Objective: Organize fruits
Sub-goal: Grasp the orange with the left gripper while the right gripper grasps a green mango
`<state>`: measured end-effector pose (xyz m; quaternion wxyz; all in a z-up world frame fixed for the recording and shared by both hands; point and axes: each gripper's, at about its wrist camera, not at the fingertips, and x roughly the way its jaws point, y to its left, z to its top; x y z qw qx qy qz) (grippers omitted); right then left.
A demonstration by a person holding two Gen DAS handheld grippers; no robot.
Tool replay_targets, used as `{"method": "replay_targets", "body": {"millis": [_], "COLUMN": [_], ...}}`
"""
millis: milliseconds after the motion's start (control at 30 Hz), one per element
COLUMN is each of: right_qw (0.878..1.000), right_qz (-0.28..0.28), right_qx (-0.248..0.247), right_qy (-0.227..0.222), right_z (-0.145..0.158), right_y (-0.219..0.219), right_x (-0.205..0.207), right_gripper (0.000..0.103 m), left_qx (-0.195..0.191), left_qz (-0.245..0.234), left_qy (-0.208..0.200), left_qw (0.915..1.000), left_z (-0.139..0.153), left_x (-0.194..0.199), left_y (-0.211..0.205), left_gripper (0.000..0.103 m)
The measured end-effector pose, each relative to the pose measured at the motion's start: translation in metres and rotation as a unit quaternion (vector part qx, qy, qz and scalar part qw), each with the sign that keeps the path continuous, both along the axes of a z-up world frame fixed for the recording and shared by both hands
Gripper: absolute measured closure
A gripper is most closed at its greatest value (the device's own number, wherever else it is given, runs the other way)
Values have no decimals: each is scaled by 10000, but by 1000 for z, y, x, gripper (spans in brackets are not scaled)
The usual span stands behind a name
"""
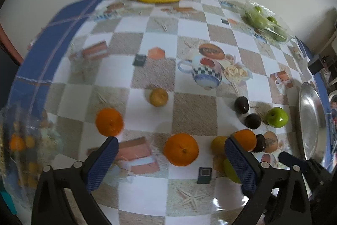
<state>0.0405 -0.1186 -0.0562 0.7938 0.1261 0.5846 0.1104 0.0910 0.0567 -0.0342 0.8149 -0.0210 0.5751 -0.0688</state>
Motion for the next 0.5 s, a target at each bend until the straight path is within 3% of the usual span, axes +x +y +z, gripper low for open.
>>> {"method": "replay_targets", "body": {"millis": [67,133,500], "right_qw": [10000,9999,9995], "right_qz": [9,3,73], "right_qx": [41,57,-15], "right_qy": [48,113,322], "right_z": [-3,-6,-19], "right_y": [2,4,12], "right_x": [1,2,6], "right_gripper": [5,17,40], "left_qx": [-55,-129,-333], "left_qz": [14,45,120], "left_qy": [164,287,561], "left_qw": [9998,9995,9978], "left_z": [-7,-14,-28], "left_x": [1,2,5], "left_y": [-1,-3,-8], "left_gripper": [16,18,45]}}
